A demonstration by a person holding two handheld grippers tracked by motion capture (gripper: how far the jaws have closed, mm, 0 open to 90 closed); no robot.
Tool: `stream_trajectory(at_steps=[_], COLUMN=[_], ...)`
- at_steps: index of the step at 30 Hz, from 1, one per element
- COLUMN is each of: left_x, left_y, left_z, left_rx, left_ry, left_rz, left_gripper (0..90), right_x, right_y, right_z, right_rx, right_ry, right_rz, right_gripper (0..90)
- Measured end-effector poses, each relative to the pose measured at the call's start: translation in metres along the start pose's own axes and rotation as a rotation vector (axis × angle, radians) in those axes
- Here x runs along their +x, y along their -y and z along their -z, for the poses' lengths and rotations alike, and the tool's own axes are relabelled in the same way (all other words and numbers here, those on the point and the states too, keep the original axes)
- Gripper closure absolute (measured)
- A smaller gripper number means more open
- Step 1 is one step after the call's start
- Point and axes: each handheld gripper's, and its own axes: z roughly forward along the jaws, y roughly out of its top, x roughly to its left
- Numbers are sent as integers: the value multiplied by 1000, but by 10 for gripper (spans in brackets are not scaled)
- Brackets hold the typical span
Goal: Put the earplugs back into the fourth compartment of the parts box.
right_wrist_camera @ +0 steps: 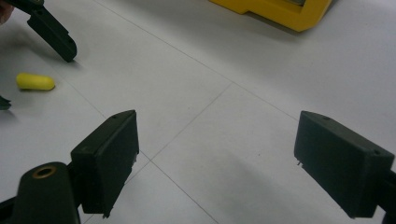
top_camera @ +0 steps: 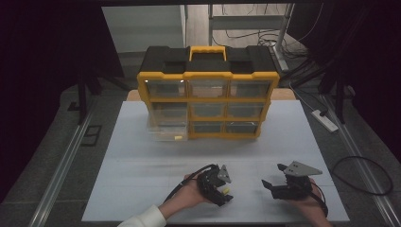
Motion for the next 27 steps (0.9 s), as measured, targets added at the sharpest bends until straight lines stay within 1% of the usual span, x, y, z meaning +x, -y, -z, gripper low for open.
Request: stream_trajectory(at_steps=[3, 4, 5, 6, 7, 9, 10, 11, 15, 17, 18, 21, 26, 27], left_x=[0, 0, 0, -1, -1, -1, -2, -2, -3, -2, -2, 0, 6, 7], left_y=[0, 1, 1, 1, 1, 1, 1, 1, 1, 1, 1, 1, 1, 1], left_z=[1, 1, 1, 2, 3, 3, 4, 4, 4, 6, 6, 13, 28, 31], left_rx=[-3, -4, -4, -5, -4, -1, -1, -1, -7, -23, -23, -57, -127, -137], left_ry=[-1, -4, -4, -3, 7, 17, 23, 23, 29, 22, 22, 15, 22, 18], left_rz=[-1, -10, -10, -16, -25, -34, -39, -39, -52, -47, -47, -32, 1, 2], left_gripper=[401, 438, 473, 473, 589, 668, 738, 781, 794, 795, 795, 796, 800, 799], right_x=[0, 0, 0, 0, 0, 0, 0, 0, 0, 0, 0, 0, 0, 0], right_y=[0, 0, 0, 0, 0, 0, 0, 0, 0, 0, 0, 0, 0, 0], right_z=[0, 0, 0, 0, 0, 0, 0, 0, 0, 0, 0, 1, 1, 1], right_rx=[0, 0, 0, 0, -1, -1, -1, -1, -1, -2, -2, -3, -3, -3], right_ry=[0, 0, 0, 0, 0, 1, 1, 1, 2, 2, 2, 2, 3, 3], right_rz=[0, 0, 0, 0, 0, 0, 0, 0, 1, 0, 0, -1, 0, 0], right_gripper=[147, 147, 147, 147, 147, 147, 147, 147, 147, 147, 147, 147, 148, 147])
